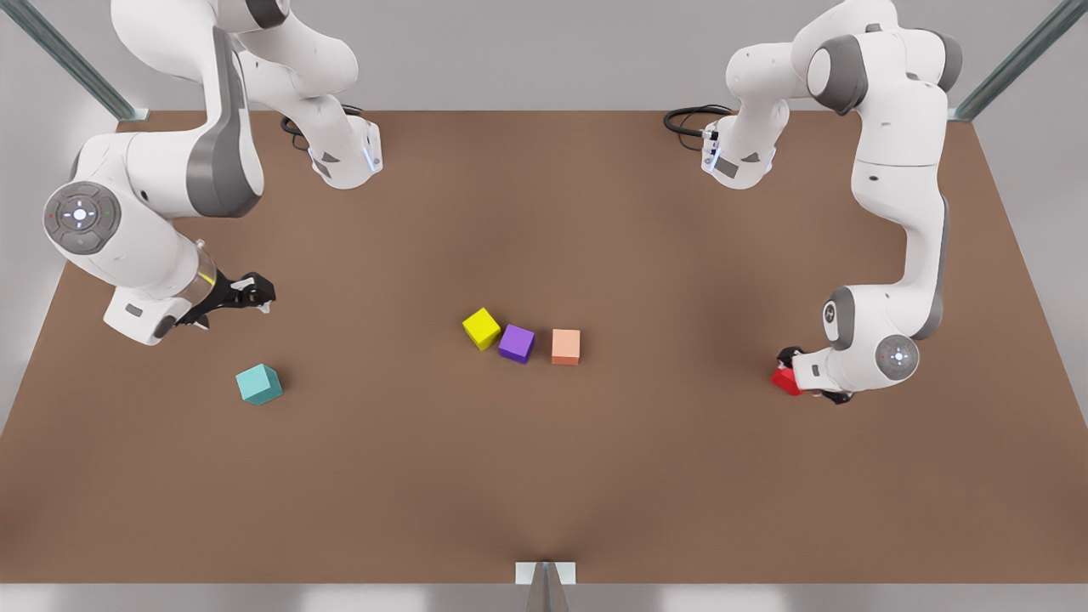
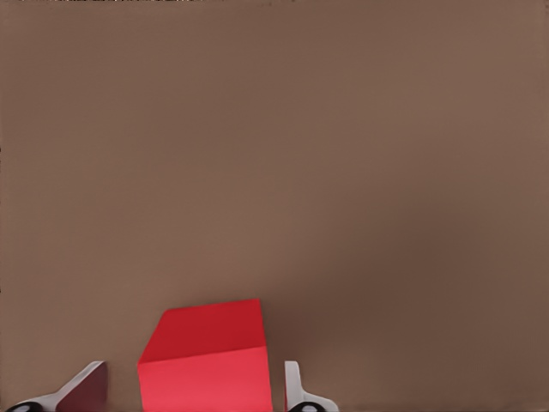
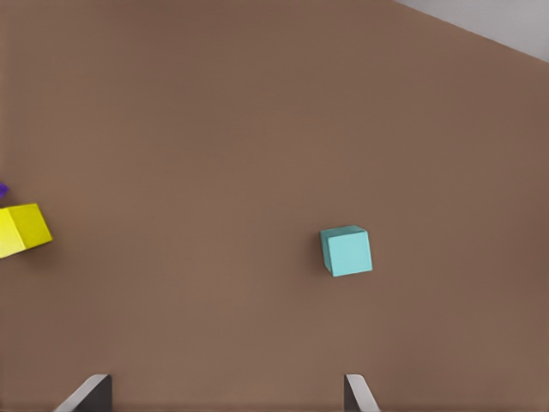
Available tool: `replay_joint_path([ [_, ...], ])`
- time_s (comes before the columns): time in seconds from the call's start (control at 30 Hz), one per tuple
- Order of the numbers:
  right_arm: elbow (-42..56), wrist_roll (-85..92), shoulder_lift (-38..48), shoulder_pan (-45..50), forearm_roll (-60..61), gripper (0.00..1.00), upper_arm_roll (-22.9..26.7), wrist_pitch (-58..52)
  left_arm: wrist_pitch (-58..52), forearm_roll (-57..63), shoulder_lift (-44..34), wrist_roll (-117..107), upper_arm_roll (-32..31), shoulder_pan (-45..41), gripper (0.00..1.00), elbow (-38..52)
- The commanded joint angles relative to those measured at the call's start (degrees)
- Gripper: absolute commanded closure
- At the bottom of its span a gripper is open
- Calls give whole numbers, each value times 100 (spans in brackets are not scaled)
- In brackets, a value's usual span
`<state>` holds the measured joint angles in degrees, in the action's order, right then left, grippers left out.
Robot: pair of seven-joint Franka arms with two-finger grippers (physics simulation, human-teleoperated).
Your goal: Pick up red wooden cube and pass to hand red wooden cube and place in blue wooden cube
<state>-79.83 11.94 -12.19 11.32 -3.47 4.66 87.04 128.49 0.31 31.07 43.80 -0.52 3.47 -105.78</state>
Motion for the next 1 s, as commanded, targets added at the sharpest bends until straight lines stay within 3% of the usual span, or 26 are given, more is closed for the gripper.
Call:
replay_joint_path([
  [0.0,-6,37,6,2,4,0,0,-3,141,-4,13,781,-1,13,0,5],
  [0.7,-6,54,-38,2,39,0,0,-12,71,-4,444,709,8,92,0,-83],
  [0.77,-6,63,-38,2,57,0,0,-38,71,5,444,709,8,75,28,-74],
  [0.8,-6,63,-38,2,57,0,0,-38,62,5,435,683,8,66,34,-74],
  [0.97,-6,63,-47,11,57,0,0,-38,-473,-302,198,-1135,-115,-31,35,31],
])
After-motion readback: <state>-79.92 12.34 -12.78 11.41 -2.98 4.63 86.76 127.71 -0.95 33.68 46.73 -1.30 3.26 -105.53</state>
